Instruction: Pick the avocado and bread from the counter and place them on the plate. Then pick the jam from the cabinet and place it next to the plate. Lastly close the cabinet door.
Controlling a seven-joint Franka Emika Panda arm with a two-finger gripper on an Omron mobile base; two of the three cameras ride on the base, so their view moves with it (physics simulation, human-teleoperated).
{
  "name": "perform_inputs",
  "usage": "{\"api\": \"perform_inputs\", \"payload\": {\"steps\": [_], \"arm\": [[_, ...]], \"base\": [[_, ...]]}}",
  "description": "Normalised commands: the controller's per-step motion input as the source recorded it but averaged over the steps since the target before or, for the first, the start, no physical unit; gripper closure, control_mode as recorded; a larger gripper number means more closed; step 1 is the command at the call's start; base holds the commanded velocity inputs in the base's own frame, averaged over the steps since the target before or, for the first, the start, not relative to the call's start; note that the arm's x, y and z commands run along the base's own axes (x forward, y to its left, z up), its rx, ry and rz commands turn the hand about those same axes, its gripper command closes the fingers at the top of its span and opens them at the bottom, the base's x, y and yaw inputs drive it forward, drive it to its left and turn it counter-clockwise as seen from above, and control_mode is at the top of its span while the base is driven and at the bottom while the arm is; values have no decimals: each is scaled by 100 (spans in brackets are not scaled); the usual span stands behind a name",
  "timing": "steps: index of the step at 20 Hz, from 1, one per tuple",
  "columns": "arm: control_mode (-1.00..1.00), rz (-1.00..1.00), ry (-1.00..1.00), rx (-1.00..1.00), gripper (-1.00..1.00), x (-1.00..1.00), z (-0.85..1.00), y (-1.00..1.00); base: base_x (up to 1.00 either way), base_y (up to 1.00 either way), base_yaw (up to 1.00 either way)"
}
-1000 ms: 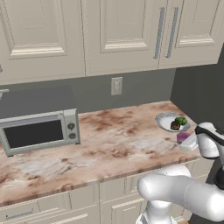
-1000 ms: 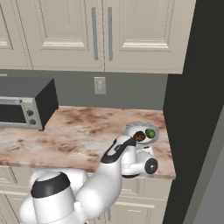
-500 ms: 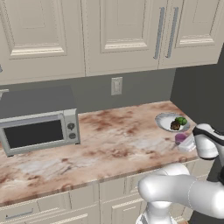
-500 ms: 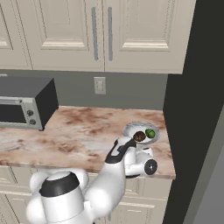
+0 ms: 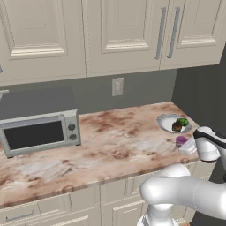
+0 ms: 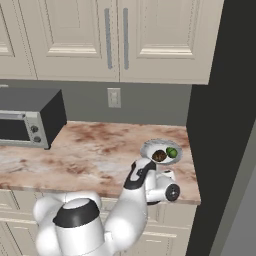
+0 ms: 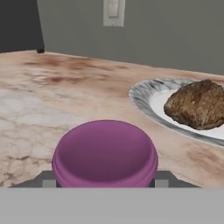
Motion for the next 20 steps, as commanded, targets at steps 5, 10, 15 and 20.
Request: {"api": "perform_inputs", "payload": {"steps": [5,10,15,20], "arm": [[-100,0,0,0,100,12,-15,0],[-100,0,0,0,-100,19,-18,0],[-100,0,0,0,-100,10,-12,0],[-100,0,-3,6,-100,-19,25,-10]], "base": [[0,0,0],[0,0,0],[0,0,0],[0,0,0]]}}
